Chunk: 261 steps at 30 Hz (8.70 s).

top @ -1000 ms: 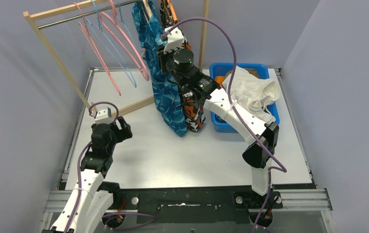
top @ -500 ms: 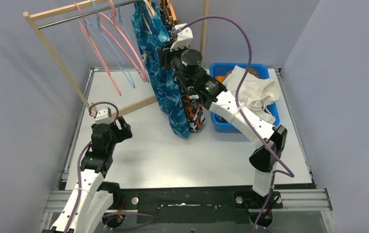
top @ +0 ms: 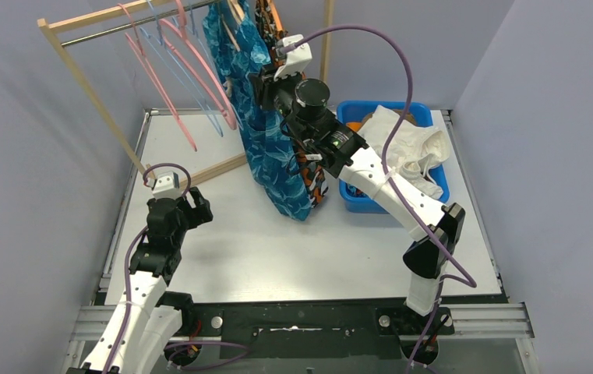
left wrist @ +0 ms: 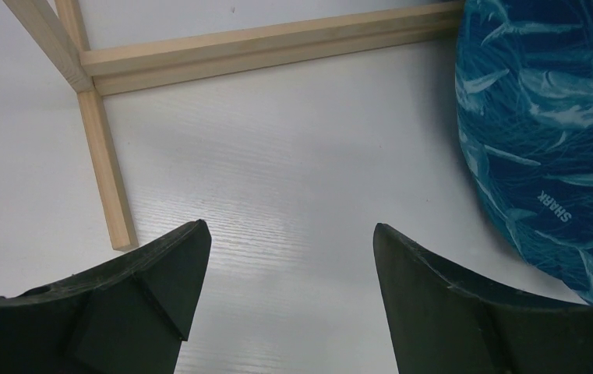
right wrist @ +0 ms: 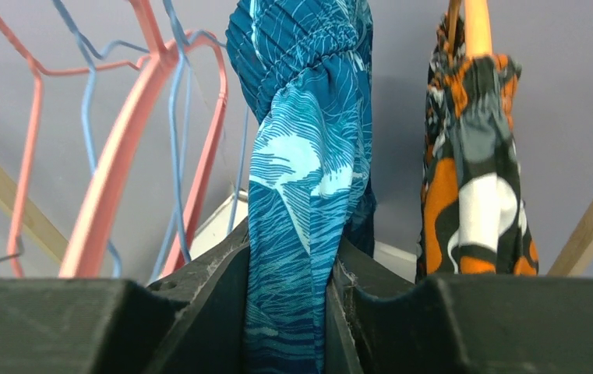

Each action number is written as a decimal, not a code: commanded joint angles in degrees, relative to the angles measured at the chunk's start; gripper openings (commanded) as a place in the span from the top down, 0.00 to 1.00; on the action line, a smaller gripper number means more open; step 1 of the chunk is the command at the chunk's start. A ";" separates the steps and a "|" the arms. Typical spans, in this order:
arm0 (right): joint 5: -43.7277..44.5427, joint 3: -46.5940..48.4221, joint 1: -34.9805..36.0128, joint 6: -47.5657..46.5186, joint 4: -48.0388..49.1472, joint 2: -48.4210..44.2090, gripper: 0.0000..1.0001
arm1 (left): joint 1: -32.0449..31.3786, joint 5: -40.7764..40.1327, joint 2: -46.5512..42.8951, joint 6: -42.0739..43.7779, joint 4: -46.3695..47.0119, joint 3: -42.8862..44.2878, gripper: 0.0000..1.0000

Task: Remove the shorts from the hanger
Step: Pick up the hanger from the clothes rod, then remove the shorts from the hanger.

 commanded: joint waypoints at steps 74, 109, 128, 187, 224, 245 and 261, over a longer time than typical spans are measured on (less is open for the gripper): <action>-54.81 -72.30 -2.58 9.39 -1.28 -49.37 1.00 | -1.66 43.44 -13.74 -23.06 26.85 -1.02 0.27; -55.97 -68.05 -2.43 15.72 1.44 -41.30 0.91 | -5.11 39.26 -5.12 -3.58 21.50 -3.02 0.98; -35.87 -55.87 0.59 12.26 -11.64 -37.56 0.34 | -5.10 33.38 -7.85 1.74 12.72 -1.41 1.00; -21.88 -59.99 -0.42 6.04 -20.44 -30.69 0.96 | -5.67 13.89 -13.94 3.17 4.57 0.03 1.00; -22.05 -62.86 -5.38 9.37 -18.03 -36.00 0.65 | -5.78 8.20 -15.47 1.40 2.95 -0.51 1.00; -43.48 -66.48 0.01 5.07 -1.69 -35.96 0.44 | -5.87 30.20 -13.64 1.60 11.42 -2.23 1.00; -42.49 -67.39 -2.56 2.92 -6.83 -43.37 1.00 | -5.90 30.32 -13.31 0.94 10.94 -1.62 0.52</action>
